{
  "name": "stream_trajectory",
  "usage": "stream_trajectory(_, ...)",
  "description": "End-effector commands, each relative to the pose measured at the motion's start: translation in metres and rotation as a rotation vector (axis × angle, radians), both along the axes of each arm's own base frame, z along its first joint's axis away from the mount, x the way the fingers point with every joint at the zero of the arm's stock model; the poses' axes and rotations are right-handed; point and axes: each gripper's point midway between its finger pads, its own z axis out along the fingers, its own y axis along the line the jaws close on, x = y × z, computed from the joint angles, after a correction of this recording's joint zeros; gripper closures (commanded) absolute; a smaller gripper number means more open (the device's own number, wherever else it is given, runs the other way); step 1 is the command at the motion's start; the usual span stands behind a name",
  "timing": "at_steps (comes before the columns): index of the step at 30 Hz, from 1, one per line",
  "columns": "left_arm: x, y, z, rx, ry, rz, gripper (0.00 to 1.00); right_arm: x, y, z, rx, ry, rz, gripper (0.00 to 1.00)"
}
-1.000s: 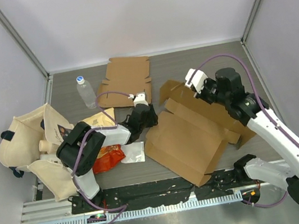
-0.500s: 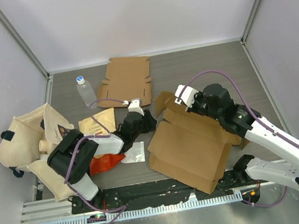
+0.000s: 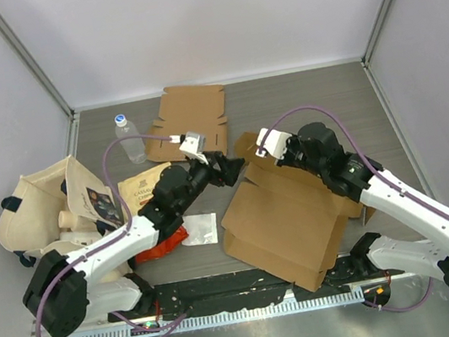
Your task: Fold the paper box
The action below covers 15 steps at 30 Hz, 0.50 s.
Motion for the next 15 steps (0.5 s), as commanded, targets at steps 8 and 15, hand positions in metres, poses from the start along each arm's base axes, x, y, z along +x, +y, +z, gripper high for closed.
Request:
stream_trajectory(8, 0.021, -0.045, 0.021, 0.192, -0.205, -0.157, 0.27, 0.005, 0.021, 0.047, 0.096, -0.088, 0.077, 0.99)
stream_trajectory(15, 0.045, -0.058, 0.023, 0.214, -0.250, -0.099, 0.52, 0.003, 0.025, 0.043, 0.103, -0.057, 0.090, 0.99)
